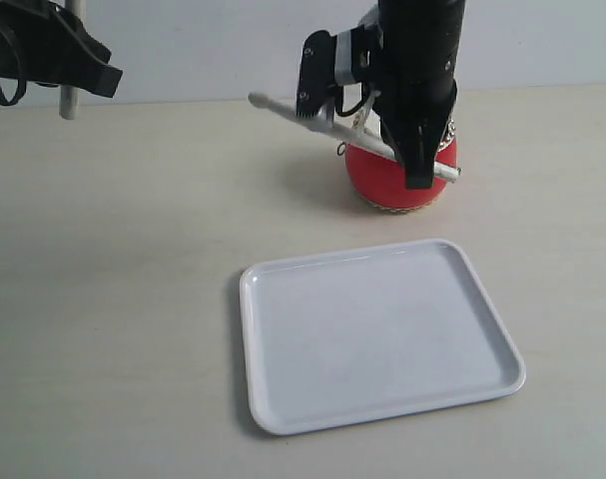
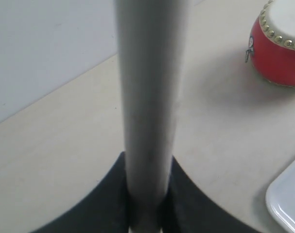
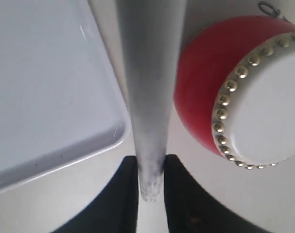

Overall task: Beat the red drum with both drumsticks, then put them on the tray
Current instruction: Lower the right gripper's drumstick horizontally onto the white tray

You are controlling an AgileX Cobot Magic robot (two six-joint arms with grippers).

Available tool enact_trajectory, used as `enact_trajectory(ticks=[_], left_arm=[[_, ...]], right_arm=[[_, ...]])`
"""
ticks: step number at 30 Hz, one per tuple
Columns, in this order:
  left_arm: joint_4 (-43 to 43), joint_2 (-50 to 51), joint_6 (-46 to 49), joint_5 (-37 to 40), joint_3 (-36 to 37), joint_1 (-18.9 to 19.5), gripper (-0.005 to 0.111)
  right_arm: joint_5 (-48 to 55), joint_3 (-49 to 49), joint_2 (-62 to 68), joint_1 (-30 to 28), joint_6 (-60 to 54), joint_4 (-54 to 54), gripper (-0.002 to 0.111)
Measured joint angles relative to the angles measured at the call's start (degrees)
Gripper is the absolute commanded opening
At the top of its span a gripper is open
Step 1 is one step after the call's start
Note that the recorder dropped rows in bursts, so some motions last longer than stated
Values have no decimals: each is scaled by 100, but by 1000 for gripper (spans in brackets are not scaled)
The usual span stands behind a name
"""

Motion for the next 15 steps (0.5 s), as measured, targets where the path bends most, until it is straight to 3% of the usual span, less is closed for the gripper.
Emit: enact_trajectory(ticks=[15], left_arm=[[0, 0, 11, 0, 0, 0, 0]], right_arm=[[22, 1019, 0, 196, 181, -307, 0]])
